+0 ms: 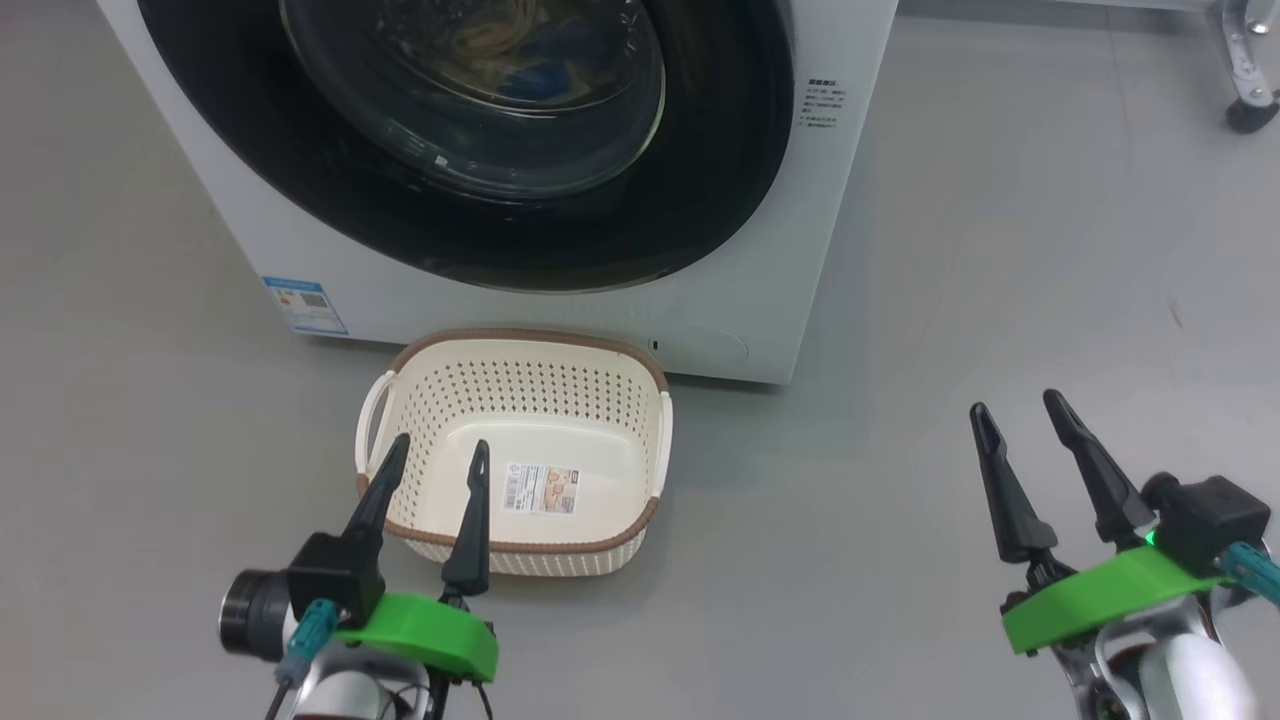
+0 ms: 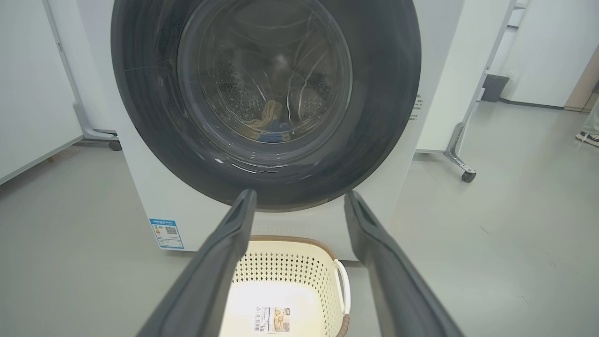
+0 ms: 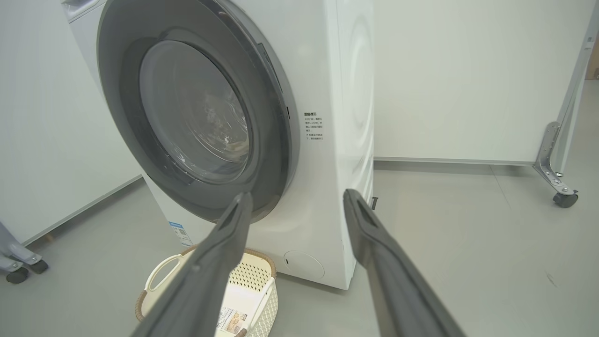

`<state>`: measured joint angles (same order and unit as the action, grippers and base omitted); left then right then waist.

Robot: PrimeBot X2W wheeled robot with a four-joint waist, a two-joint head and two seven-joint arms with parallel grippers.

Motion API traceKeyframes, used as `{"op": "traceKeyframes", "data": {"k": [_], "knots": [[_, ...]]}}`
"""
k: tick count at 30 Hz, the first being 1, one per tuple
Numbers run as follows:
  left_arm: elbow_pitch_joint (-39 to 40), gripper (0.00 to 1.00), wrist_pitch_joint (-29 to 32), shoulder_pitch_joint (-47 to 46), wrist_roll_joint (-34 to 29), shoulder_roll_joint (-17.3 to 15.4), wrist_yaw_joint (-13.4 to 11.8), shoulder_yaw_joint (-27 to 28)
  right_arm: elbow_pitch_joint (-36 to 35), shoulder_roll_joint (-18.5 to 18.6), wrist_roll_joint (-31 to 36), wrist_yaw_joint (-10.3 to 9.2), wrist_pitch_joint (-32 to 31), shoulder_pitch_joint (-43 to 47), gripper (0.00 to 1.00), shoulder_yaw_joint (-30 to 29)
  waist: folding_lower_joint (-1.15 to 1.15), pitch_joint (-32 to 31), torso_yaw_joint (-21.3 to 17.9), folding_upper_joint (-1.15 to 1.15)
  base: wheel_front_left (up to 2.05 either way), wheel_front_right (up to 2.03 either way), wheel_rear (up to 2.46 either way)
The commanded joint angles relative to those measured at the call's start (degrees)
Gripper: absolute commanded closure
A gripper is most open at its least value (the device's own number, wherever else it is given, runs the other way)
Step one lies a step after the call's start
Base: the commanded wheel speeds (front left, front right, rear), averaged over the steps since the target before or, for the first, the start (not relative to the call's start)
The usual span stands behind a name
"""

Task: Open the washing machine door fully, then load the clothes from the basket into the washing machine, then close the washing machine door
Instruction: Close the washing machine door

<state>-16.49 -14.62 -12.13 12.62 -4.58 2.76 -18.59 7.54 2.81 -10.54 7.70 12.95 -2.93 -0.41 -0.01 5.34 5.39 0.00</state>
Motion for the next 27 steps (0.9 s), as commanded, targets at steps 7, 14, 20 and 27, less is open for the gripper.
{"op": "traceKeyframes", "data": {"k": [7,14,20,27], "knots": [[1.7,0.0,-0.38,0.07,0.64,-1.32,-0.67,2.84,-5.96,0.08,-1.42,-0.21,-1.57,3.54,0.0,-1.1,0.01,-1.32,-2.13,0.0,0.0,0.0,0.0],[1.92,0.0,-0.38,0.53,0.77,-1.47,-0.71,3.01,-10.55,0.08,-1.26,-0.21,-3.31,7.32,0.0,-2.09,0.01,-1.74,-3.41,0.0,0.0,0.0,0.0],[1.93,0.0,-0.38,0.92,0.85,-1.56,-1.07,3.23,-13.19,0.08,-1.55,-0.21,-4.37,9.45,0.0,-1.92,0.01,-1.99,-3.8,0.0,0.0,0.0,0.0],[2.1,0.0,-0.38,0.92,1.04,-1.47,-1.19,3.17,-14.29,0.07,-1.6,-0.21,-5.01,10.07,0.0,-1.74,0.01,-1.68,-3.58,0.0,0.0,0.0,0.0]]}}
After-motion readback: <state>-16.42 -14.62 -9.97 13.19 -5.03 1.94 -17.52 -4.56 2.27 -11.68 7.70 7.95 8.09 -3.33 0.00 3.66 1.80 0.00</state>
